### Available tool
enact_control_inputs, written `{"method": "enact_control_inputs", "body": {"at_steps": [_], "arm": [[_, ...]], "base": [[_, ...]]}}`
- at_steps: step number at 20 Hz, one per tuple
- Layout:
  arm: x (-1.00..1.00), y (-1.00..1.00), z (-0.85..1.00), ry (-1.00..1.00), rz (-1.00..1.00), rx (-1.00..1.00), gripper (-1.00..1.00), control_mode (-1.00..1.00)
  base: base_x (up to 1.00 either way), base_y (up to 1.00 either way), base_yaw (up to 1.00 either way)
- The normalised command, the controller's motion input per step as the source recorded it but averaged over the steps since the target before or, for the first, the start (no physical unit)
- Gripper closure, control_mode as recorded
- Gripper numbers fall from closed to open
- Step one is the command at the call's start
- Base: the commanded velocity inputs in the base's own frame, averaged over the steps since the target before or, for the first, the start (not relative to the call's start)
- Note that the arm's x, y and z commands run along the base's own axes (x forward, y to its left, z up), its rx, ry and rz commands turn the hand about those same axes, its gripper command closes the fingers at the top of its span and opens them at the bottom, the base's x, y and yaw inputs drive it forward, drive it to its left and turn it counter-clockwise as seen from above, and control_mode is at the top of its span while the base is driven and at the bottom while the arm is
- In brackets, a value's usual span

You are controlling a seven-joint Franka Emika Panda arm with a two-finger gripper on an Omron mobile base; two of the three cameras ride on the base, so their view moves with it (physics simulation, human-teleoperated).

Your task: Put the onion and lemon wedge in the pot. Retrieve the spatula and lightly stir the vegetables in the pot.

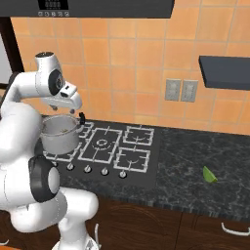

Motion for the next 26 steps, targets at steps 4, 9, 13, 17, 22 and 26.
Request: {"method": "enact_control_inputs", "body": {"at_steps": [4, 9, 13, 17, 22, 26], "arm": [[-0.68, -1.0, 0.09, 0.0, 0.0, 0.0, -1.0, -1.0], [-0.59, -1.0, 0.0, 0.0, 0.0, 0.0, -1.0, -1.0], [-0.39, -0.97, 0.0, 0.0, 0.0, 0.0, -1.0, -1.0], [-0.02, -0.28, 0.0, 0.0, -0.04, 0.0, -1.0, -1.0], [0.05, -0.17, -0.01, 0.0, -0.03, 0.0, -1.0, 1.0], [0.0, 0.0, 0.0, 0.0, 0.0, 0.0, -1.0, 1.0]], "base": [[0.0, 0.0, 0.0], [0.0, 0.0, 0.0], [0.0, 0.0, 0.0], [0.0, 0.0, 0.0], [0.01, -0.17, 0.0], [0.07, -1.0, -0.05]]}}
